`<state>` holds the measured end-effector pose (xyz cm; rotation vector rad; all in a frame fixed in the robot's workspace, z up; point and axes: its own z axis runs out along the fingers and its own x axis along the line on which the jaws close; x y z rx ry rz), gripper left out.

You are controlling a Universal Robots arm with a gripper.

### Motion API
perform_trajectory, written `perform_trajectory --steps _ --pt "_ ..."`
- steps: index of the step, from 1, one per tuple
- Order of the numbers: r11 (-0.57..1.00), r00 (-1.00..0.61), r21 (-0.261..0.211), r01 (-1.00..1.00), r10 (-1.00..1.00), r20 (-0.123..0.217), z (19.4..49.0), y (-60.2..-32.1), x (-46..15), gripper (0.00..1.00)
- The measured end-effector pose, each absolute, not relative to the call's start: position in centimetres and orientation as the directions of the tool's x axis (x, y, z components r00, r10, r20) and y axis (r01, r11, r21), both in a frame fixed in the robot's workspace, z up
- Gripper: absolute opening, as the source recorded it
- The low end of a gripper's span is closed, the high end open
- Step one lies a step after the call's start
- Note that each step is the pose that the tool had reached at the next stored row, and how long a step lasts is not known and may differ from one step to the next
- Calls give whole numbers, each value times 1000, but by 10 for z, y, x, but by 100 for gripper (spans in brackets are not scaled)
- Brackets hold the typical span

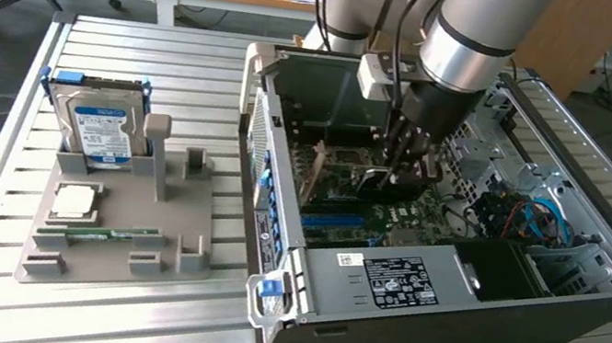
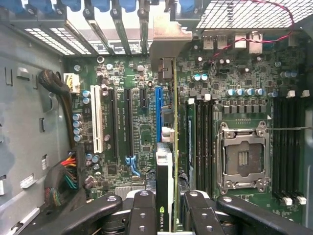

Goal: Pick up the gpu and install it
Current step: 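Insert the gpu into the slot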

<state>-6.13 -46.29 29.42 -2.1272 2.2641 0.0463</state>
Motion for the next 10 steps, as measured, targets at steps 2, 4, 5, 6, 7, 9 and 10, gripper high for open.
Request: perform_trajectory --steps 2,4,5,6,7,9,10 --pt "62 -62 -2 -998 -997 -46 291 -463 -62 27" --pt "62 -62 -2 -998 -997 -45 288 -463 -62 27" --pt "62 -62 -2 -998 -997 -46 286 -463 -62 27" --pt "62 -62 -2 -998 -997 -46 285 -463 -63 27" --pt "62 -62 -2 -998 -997 -46 283 -463 -63 27" --pt "62 -62 -2 -998 -997 -46 280 -463 -64 27" --pt "62 -62 -2 -998 -997 -46 279 -463 -64 27"
